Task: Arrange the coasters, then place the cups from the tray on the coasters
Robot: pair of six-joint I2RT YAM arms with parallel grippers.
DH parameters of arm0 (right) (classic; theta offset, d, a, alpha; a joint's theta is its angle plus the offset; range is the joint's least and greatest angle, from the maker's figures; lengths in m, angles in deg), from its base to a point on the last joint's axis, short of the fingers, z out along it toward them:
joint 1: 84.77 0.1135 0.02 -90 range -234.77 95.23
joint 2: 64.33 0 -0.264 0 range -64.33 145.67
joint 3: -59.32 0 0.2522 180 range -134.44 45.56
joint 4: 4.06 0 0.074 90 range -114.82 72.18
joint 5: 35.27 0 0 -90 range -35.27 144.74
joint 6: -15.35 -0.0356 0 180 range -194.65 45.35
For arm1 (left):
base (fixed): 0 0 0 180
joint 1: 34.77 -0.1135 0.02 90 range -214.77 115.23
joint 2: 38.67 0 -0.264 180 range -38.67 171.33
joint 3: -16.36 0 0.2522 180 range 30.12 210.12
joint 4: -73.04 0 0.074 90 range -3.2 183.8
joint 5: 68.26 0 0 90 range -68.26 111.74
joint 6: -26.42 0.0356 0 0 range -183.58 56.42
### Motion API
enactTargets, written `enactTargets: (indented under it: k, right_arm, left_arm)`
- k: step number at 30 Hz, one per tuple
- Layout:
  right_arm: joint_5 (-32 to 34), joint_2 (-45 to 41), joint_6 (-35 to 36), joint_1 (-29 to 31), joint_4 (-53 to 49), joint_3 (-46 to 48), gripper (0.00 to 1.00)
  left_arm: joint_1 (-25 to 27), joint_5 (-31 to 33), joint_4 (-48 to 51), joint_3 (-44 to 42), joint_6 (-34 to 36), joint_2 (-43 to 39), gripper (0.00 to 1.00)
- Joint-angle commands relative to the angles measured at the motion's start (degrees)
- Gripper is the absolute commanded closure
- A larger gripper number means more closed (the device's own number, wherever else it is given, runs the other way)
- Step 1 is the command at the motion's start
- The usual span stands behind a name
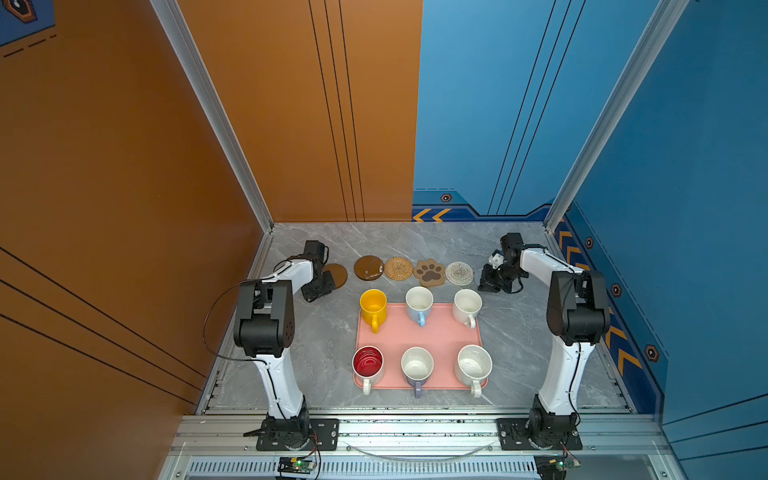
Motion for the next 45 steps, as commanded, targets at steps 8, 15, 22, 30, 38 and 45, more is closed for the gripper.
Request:
enactTargets:
  k: [8, 15, 22, 30, 38, 45]
  right_arm:
    - [0.60, -2.61, -1.03, -0.01, 0.02, 0.80, 1.00]
    - [0.69, -2.61, -1.08, 0.00, 0.06, 1.11, 1.00]
    - [0.70, -2.62, -0.94, 0.00, 0.08, 1.20, 1.00]
    - [0.69, -2.61, -0.94, -0.09, 0.02, 1.21, 1.00]
    - [1.65, -6.20, -1.21, -0.49, 0.03, 1.06, 1.00]
    - [2.53, -12.49, -1.21, -0.62, 0.02, 1.75, 0.96]
  left_arm:
    - [0.38, -0.69, -0.06, 3.65, -0.08, 3.12, 0.74]
    - [1.54, -1.59, 0.04, 7.51, 0.47, 5.14, 0.75]
    - [2.73, -1.76, 0.02, 10.24, 0.45, 6.97, 0.75]
    - [3.13, -1.67, 0.10, 9.55, 0.54, 6.09, 0.75]
    - [3.26, -1.50, 0.99, 8.88, 1.33, 0.09, 0.74]
    - [4.38, -2.10, 1.07, 7.29, 2.70, -7.56, 0.72]
